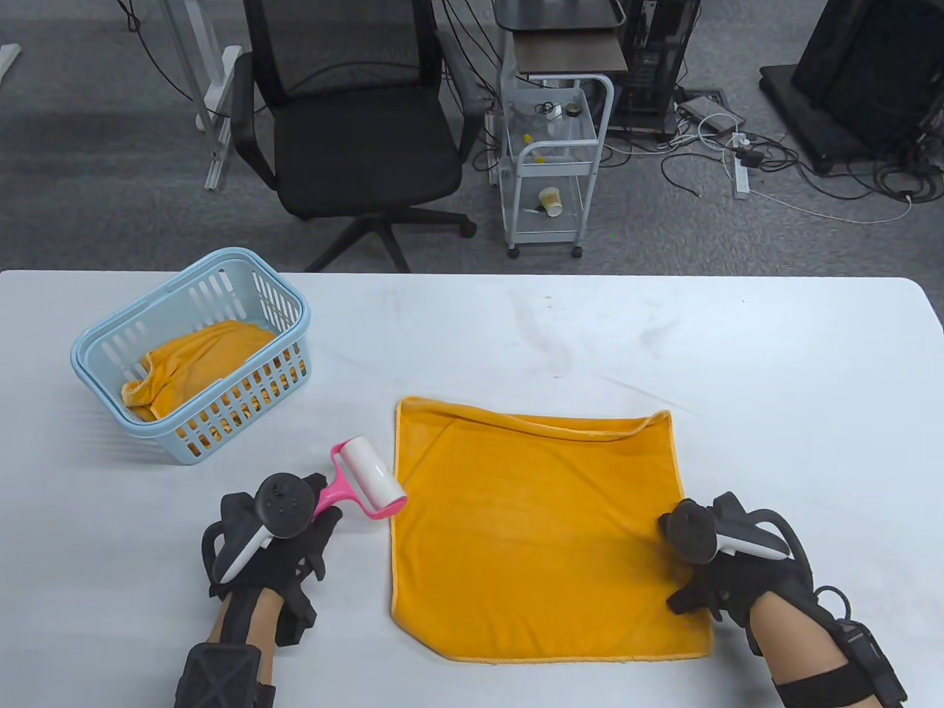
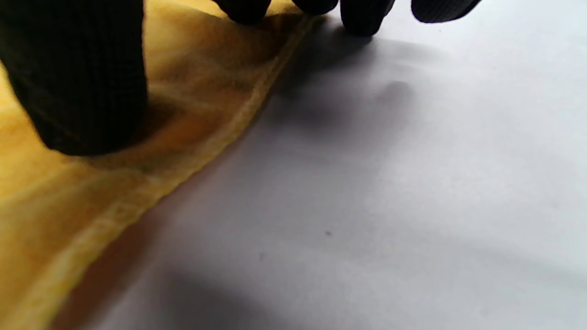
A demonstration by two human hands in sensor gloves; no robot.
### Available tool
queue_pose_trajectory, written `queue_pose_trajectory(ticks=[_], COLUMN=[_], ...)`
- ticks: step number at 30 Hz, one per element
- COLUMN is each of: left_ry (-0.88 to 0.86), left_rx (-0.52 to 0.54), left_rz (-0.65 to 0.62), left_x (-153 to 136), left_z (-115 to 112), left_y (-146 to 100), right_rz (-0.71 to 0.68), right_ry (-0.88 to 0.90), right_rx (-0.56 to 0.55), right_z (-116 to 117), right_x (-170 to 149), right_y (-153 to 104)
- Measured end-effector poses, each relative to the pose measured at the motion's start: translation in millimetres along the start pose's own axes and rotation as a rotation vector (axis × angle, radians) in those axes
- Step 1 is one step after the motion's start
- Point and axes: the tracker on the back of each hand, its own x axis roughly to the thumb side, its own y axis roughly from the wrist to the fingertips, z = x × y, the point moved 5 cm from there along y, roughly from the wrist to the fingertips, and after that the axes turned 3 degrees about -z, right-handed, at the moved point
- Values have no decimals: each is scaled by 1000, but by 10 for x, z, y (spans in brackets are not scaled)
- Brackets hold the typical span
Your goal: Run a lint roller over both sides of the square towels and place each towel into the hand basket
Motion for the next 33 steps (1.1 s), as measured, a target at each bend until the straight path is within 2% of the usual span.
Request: queue_pose_trajectory(ticks=[4, 7, 13, 15, 17, 20, 22, 23, 27, 30, 33], left_ry=[-18, 10, -10, 97, 245, 296, 267, 248, 261, 295, 333], left_rx=[-62, -115, -34, 53, 117, 124, 107, 74, -33, -139, -237], left_rz=[119, 158, 93, 51, -29, -179, -279, -345, -481, -529, -528], left_x=[-259, -315, -126, 81, 446, 1083, 1491, 1748, 2393, 2664, 2713], left_z=[-151, -235, -39, 119, 261, 340, 325, 267, -57, -442, -880], left_y=[61, 74, -9, -82, -153, -251, -292, -303, -270, -189, -88], right_rz=[2, 1, -5, -9, -13, -14, -17, -16, -16, -22, -33], right_ry=[0, 0, -3, 19, 43, 46, 47, 41, 38, 37, 45], right_rx=[0, 0, -2, -4, -16, -23, -22, -22, -23, -20, -26], right_z=[1, 1, -5, -15, -35, -52, -45, -43, -42, -39, -43], right_x=[-1, 0, -6, -21, -33, -37, -32, -32, -29, -28, -30], right_y=[0, 0, 0, -5, -4, -2, -2, -3, -5, -10, -17])
